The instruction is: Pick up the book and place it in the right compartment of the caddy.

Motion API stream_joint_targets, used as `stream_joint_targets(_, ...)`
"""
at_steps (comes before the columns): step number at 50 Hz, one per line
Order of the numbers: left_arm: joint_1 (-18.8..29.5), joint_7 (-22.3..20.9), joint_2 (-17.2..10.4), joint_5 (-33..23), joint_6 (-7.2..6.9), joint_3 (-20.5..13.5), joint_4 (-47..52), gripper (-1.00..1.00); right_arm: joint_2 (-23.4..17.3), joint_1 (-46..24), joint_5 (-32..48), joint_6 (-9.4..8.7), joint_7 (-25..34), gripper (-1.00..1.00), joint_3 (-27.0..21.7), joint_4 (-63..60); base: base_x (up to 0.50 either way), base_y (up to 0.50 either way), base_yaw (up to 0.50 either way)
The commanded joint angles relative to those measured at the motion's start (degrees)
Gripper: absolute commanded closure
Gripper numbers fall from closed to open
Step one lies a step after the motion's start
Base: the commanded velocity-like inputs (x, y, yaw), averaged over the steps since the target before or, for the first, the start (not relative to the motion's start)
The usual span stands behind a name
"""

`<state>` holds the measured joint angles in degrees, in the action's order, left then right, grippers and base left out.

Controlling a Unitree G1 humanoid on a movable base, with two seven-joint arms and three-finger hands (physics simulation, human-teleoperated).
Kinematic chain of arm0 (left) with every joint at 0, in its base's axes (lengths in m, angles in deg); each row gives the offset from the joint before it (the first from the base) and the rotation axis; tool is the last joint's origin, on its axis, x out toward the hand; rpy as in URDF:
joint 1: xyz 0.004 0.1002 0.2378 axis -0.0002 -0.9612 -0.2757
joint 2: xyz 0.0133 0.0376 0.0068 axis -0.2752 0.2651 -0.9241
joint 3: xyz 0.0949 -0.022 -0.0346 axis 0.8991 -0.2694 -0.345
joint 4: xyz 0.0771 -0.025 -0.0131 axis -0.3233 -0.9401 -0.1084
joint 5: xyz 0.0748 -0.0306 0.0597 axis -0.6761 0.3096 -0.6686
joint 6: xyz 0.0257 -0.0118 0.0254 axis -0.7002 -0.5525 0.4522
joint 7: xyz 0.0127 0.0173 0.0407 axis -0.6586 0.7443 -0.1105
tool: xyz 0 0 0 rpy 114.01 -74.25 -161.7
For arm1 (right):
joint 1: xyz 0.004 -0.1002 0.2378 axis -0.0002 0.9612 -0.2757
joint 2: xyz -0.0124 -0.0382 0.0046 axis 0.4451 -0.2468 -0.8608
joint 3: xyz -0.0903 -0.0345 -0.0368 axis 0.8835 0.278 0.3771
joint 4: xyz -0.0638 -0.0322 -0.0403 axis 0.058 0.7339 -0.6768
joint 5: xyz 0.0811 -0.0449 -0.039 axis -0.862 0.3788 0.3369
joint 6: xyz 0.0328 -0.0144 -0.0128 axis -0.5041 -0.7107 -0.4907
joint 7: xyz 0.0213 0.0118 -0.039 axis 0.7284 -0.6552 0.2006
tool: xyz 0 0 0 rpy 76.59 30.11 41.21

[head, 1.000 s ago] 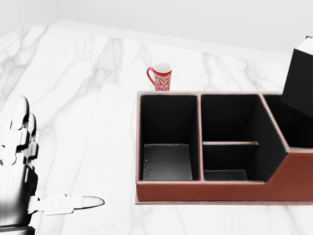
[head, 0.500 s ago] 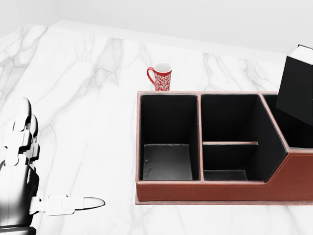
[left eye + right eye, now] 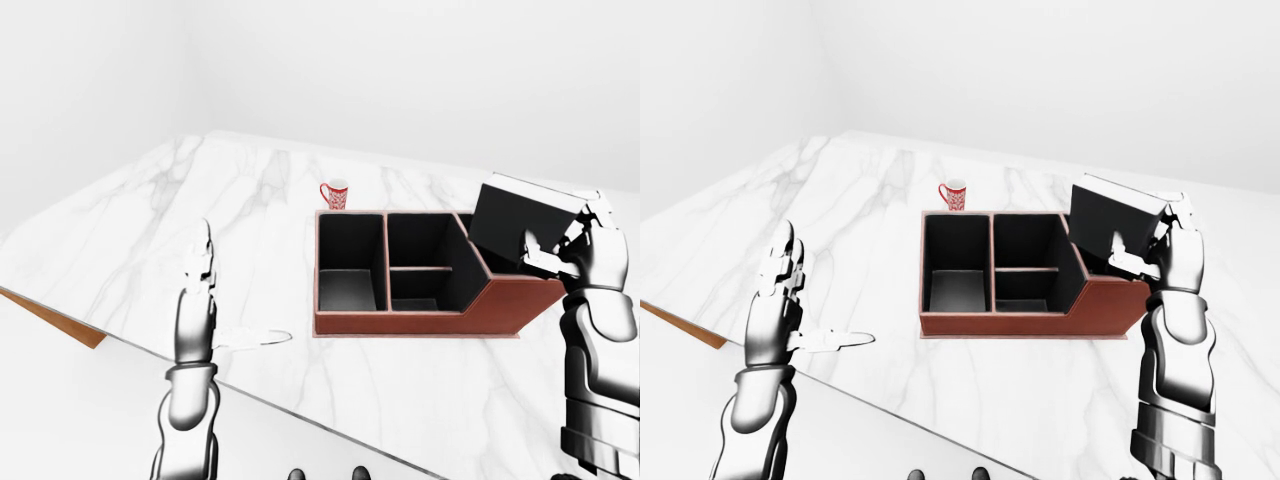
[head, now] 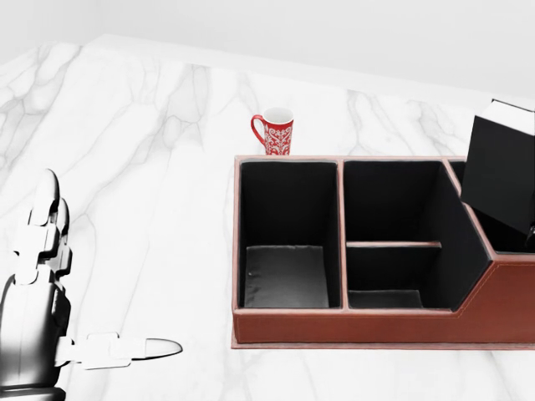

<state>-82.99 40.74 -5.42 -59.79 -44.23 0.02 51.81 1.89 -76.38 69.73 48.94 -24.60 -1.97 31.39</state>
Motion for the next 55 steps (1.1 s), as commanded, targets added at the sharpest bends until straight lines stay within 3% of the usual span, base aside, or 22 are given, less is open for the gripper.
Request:
stream_joint_targets(1, -0.1, 0.1, 0.0, -0.2, 0.36, 0.2, -0.4, -1.0, -0.7, -0.9, -1.4, 0.0, -1.4, 1.0, -0.5, 0.2, 0.0, 0.0, 0.0)
stream_joint_targets(15, -0.1, 0.0, 0.0, -0.4, 0.22, 0.2, -0.4, -1.0, -3.9, -2.0, -4.4, 0.0, -1.6, 1.0, -4.1, -6.4, 0.0, 0.0, 0.0)
stream_joint_targets(35, 0.3, 0.3, -0.2, -0.6, 0.67, 0.5, -2.1, -1.0, -4.7, -5.3, -3.0, 0.0, -2.6, 1.0, -0.2, 7.5, 0.0, 0.0, 0.0)
stream_joint_targets(55, 0.2, 0.4, -0.1, -1.1, 0.67, 0.6, -2.1, -1.0, -5.4, -5.6, -3.4, 0.0, -2.6, 1.0, -0.3, 7.5, 0.0, 0.0, 0.0)
